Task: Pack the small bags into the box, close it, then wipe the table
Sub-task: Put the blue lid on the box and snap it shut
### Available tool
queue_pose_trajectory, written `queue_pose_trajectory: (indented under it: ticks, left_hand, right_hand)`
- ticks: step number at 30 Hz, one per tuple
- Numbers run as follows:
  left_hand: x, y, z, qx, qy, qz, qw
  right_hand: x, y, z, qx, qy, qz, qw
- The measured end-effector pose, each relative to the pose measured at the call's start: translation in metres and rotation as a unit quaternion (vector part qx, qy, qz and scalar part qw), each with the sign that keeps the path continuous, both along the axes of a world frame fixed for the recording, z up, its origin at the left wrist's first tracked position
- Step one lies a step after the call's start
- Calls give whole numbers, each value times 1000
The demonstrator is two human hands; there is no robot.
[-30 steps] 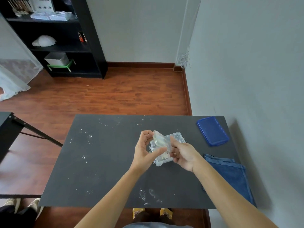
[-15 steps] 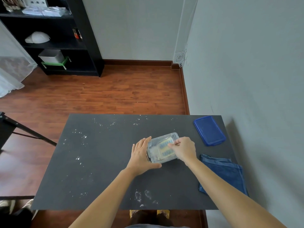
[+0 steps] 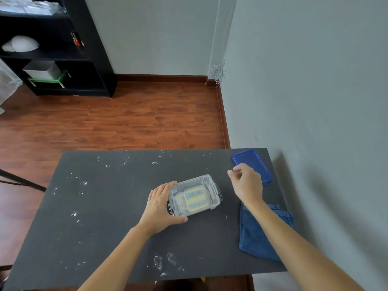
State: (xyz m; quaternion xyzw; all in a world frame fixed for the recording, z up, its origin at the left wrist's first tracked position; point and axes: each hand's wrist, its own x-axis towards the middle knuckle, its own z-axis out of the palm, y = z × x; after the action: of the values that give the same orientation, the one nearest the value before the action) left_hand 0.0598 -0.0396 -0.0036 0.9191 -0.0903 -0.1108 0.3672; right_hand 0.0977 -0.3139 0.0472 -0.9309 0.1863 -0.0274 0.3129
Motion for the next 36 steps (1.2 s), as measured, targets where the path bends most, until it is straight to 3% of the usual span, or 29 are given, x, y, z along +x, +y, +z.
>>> queue_pose_trajectory:
  ticks: [3,7,11,16,19,22,25,28,36]
  left_hand:
    - [1,-1,0,2,1,-1,1000]
    - [3,-1,5,15,11,-10,1000]
    - [7,-1,12,40,33,-21,998]
    - [14,4,21,61,73,-42,995]
    - [19,7,28,72,108,-48,990]
    - [18,13,31,26,165,-34,985]
    - [13,22,33,-99,256,26,961]
    - [8,29,35,-137,279,66,948]
    - [2,15,38,-148,219,120,957]
  right_hand:
    - [22,-49,-14,-90,103,-28,990]
    - [37,-78,-38,-144,246,12,958]
    - [39,-81,-53,-149,220,1,964]
    - [39,-71,-37,-75,162,-8,984]
    - [30,-49,-15,33,101,65,992]
    - [11,-21,1,71,137,207,966]
    - [-4,6,10,25,181,352,918]
    - [-7,30,13,-62,180,438,878]
    - [-5,55,17,-111,188,461,860]
